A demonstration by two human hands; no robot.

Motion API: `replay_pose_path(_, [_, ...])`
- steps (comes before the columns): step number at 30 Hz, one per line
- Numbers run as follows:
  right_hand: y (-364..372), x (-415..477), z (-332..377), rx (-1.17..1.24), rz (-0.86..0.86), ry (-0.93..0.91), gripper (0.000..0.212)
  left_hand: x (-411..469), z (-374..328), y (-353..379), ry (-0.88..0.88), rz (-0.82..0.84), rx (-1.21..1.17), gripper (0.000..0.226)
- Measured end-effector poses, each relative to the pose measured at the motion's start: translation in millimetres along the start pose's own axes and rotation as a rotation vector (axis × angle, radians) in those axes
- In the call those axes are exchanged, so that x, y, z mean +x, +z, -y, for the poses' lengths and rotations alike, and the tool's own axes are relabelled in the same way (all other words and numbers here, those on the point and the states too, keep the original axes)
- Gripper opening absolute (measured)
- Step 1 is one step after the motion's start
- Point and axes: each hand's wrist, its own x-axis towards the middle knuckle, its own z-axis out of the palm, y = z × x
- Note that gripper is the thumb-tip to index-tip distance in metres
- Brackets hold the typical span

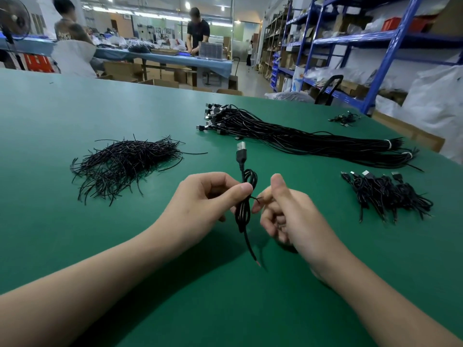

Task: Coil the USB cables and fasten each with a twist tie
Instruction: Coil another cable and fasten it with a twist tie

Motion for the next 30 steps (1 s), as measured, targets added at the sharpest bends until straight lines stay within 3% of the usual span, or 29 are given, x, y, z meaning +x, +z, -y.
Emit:
replay_pose_path(3, [-1.5, 0.0, -0.9, 0.153, 0.135, 0.164, 0.058, -2.9, 1.4, 0.6, 0.110, -0.017, 0.114, 0.023])
replay_pose_path(10, [-6.9, -2.5, 5.0, 0.494, 0.321, 0.327, 0.027, -6.1, -1.6, 0.9, 0.262, -0.107, 0.317, 0.020])
replay_pose_path(15, [-7.3, -4.9, 8.5, 0.569, 0.297, 0.332, 0.018, -7.0, -5.0, 0.6, 0.358, -0.129, 0.452, 0.025])
replay_pose_path(21, [6.4, -5.9, 8.1, 0.300, 0.046, -0.009, 0.024, -3.9, -4.5, 4.9, 0.139, -0.080, 0.196, 0.022])
replay_pose_path(27, [2.3, -7.6, 8.0, -0.280, -0.098, -0.418, 0.025, -2.4, -6.4, 6.7, -0.088, 0.006, -0.056, 0.033])
replay_pose_path(30, [-0.1, -7.4, 6.7, -0.436, -0.130, -0.493, 0.024, -1.5, -5.7, 6.1, -0.140, 0.048, -0.103, 0.033])
